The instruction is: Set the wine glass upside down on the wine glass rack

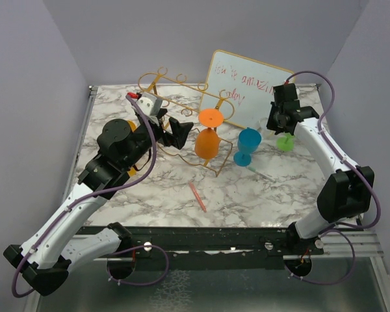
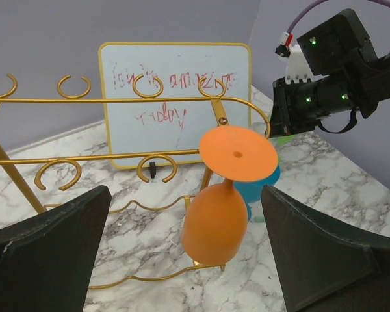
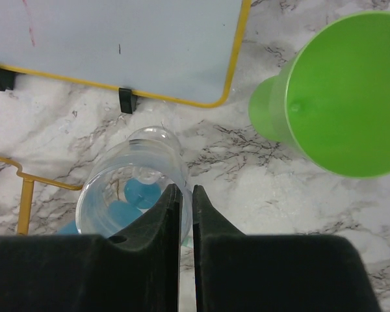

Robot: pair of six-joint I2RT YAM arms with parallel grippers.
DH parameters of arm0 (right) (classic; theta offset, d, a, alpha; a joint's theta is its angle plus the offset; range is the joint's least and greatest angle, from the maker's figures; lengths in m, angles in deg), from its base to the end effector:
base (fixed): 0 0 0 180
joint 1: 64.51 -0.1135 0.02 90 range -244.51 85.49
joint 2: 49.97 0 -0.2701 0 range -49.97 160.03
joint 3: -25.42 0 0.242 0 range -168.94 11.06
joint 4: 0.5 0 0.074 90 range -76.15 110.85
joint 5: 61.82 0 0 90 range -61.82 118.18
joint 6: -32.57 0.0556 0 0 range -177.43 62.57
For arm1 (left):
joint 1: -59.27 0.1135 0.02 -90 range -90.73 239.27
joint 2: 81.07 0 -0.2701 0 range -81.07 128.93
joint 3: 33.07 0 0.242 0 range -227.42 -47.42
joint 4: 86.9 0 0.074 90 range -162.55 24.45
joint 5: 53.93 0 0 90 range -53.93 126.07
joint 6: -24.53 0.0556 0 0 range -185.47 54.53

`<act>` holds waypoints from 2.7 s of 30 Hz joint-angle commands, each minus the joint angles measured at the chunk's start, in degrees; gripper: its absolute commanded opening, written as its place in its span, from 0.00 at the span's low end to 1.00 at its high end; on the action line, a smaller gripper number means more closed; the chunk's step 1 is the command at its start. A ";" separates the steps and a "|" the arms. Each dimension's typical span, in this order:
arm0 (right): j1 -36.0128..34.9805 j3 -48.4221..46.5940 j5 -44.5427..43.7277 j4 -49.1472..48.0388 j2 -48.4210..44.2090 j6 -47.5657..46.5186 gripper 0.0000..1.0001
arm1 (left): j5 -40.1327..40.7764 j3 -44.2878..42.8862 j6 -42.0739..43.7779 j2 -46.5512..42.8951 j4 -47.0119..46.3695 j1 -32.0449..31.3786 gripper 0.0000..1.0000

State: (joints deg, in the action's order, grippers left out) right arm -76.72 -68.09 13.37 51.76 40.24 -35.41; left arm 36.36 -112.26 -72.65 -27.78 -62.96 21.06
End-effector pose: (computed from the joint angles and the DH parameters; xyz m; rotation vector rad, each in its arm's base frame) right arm 0.3416 0.0594 0.3012 0.3196 2.3667 -0.0335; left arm 0.1618 -0.1271 0.4402 0.4160 1.5138 -0.6231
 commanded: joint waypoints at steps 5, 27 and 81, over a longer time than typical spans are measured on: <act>-1.33 -4.61 -4.60 5.60 -4.54 -1.77 0.01 | -0.26 -2.63 0.49 -0.28 0.18 0.03 0.99; -1.33 10.62 0.44 -25.82 -33.46 3.38 0.01 | -11.37 -15.62 -31.18 16.44 -11.24 0.00 0.99; -1.33 29.32 14.37 -69.54 -46.04 29.19 0.01 | -9.68 -44.93 -66.07 47.22 -25.43 -6.52 0.37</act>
State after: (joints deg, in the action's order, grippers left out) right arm -77.85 -39.06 25.74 -13.52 -5.99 -8.04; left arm 27.90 -155.14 -136.63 18.19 -86.70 14.63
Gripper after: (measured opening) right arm 0.123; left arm 0.425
